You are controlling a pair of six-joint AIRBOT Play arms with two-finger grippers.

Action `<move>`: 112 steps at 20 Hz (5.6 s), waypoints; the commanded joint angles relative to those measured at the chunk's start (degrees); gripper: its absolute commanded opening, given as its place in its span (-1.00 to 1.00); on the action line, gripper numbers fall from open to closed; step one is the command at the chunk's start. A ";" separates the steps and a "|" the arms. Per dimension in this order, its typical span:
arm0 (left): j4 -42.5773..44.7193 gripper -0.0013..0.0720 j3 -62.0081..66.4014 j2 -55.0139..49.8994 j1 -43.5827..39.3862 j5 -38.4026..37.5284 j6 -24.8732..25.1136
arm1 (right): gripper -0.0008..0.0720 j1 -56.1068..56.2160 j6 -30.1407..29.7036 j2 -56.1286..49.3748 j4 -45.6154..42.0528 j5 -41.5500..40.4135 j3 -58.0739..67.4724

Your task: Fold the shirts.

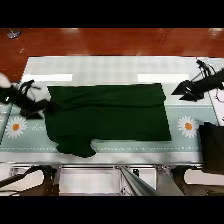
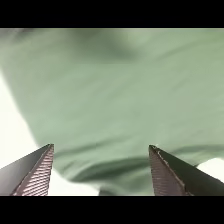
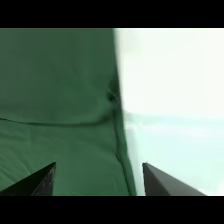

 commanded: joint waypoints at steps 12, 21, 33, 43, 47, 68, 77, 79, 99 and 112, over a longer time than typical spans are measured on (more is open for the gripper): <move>-14.56 0.95 -33.99 23.54 19.47 3.82 2.95 | 0.72 7.17 -8.17 17.68 17.59 -17.25 -29.51; -20.22 0.95 -36.59 20.13 8.13 9.88 3.78 | 0.72 8.00 -7.30 17.70 21.81 -18.58 -29.51; -29.70 -0.90 -36.28 17.68 3.98 7.23 16.55 | 0.72 -13.09 1.03 17.70 -3.39 3.63 -25.29; -29.68 -0.90 -36.30 17.68 3.98 7.21 16.46 | 0.73 -3.61 3.21 13.64 -5.81 0.20 -35.58; -29.68 -0.90 -36.30 17.68 3.98 7.23 16.46 | 0.73 -3.58 2.86 11.67 -2.27 -2.23 -35.58; -29.66 -0.90 -1.90 -2.19 0.26 10.86 8.26 | -0.90 5.57 0.70 3.32 9.75 -9.25 -7.63; -29.64 -0.90 18.56 -21.35 -2.34 12.66 2.21 | -0.90 7.39 0.20 -12.22 13.57 -11.91 8.09; -29.66 -0.90 20.48 -23.10 -2.51 13.29 2.16 | -0.90 7.48 1.73 -15.50 13.64 -12.20 11.06; -16.90 0.95 -11.76 16.81 -4.46 31.32 -1.57 | 0.74 -0.79 1.22 -18.38 9.66 -5.09 8.17; -33.97 -0.90 -9.46 8.70 -33.55 42.05 7.17 | -0.90 9.86 1.03 -13.57 6.86 -1.42 10.34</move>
